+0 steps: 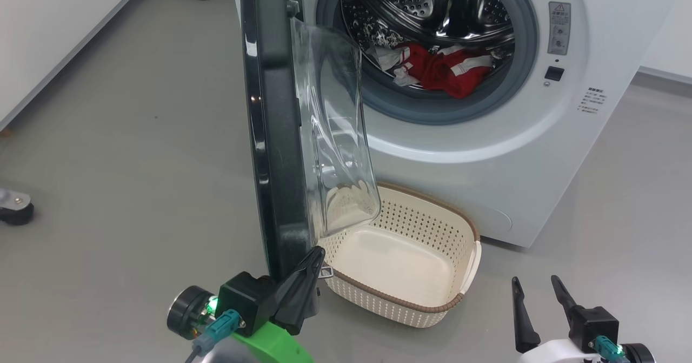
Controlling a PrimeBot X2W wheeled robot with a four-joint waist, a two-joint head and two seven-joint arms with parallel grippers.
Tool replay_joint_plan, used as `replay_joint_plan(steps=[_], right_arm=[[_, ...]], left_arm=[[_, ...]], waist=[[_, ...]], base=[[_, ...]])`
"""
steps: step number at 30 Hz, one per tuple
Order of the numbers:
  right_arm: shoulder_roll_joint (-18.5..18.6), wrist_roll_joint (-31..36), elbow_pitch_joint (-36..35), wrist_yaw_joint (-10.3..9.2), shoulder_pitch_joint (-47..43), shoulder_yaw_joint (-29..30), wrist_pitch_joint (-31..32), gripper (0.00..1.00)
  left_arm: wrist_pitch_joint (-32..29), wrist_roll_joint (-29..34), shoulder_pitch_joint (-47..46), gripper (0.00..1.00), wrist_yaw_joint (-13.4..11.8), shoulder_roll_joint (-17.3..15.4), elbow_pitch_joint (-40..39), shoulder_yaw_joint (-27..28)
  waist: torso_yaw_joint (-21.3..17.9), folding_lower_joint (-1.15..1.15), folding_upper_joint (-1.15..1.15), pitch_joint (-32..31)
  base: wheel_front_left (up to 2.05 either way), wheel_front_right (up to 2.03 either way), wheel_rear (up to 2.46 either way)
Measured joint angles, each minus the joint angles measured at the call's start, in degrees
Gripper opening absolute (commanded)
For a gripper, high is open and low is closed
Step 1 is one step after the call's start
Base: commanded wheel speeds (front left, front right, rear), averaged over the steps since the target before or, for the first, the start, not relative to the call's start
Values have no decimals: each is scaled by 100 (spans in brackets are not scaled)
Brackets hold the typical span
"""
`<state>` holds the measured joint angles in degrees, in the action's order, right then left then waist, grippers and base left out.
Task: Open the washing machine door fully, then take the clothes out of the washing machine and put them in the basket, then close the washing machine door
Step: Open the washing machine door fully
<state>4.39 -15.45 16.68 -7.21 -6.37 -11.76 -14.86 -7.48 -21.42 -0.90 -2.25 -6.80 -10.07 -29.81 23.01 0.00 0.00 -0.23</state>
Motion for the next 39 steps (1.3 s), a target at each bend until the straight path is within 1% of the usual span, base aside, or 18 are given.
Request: replay_joint_plan(steps=[11, 20, 25, 39], right_arm=[[0, 0, 8, 0, 2, -14, 1, 100], [22, -1, 11, 0, 1, 48, 1, 100], [15, -1, 13, 0, 2, -13, 1, 100], [-3, 0, 20, 0, 2, -87, 20, 100]], left_arm=[[56, 85, 107, 0, -108, -12, 37, 138], [126, 51, 130, 0, -158, 33, 55, 227], [185, -20, 208, 0, -210, 37, 48, 423], [253, 116, 213, 0, -352, -227, 86, 1176]], waist=[[50, 0, 0, 21], [274, 0, 0, 35], [389, 0, 0, 35], [405, 0, 0, 91]], base=[[0, 0, 0], [0, 0, 0], [0, 0, 0], [0, 0, 0]])
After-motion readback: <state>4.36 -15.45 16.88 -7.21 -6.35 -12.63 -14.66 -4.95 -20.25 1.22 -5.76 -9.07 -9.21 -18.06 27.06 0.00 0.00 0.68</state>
